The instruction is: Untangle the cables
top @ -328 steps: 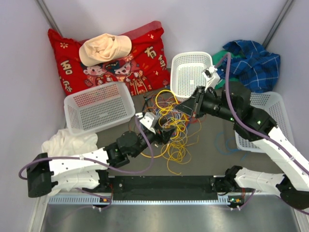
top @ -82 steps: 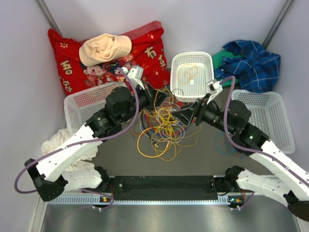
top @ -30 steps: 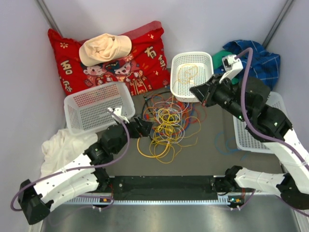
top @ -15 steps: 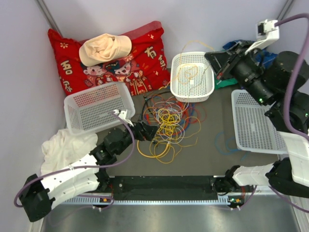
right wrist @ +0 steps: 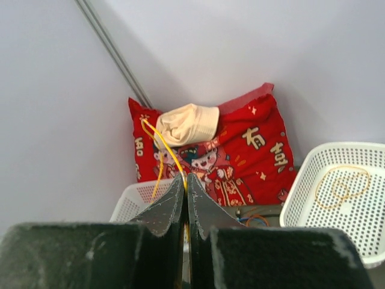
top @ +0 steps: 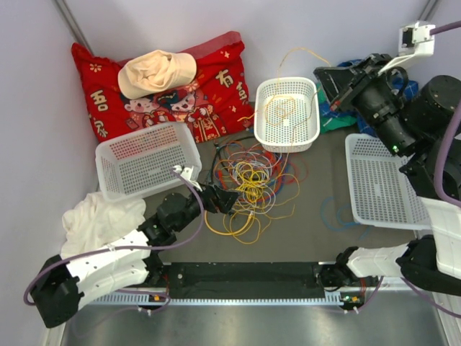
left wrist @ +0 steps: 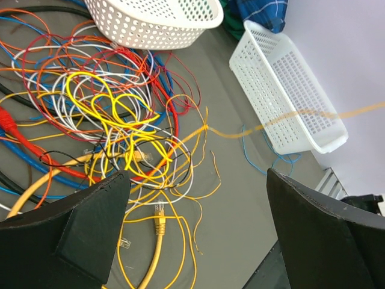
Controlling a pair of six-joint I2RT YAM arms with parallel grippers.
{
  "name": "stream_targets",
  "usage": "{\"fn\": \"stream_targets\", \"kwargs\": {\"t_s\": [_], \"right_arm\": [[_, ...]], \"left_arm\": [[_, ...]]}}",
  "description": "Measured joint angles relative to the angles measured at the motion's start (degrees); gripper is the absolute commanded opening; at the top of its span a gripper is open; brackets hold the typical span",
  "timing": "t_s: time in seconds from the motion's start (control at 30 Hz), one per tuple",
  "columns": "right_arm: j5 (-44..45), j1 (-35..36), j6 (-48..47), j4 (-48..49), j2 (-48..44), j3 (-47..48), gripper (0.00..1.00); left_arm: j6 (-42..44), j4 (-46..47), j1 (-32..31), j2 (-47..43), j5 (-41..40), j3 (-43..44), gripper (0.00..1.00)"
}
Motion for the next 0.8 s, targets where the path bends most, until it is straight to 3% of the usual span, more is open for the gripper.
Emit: {"fn": "stream_targets", "kwargs": {"t_s": [0.47,0.8], "right_arm": [[6.1,0.0,-3.2,16.8,-9.2,-1.3,0.0],[5.3,0.0,-1.6,16.7,-8.3,-5.7,0.0]], "left_arm": [[-2.5,6.3,-0.5,9.0,3.1,-2.8,0.99],[-0.9,15.5,-4.0,17.4,3.9,-2.7,0.99]]}}
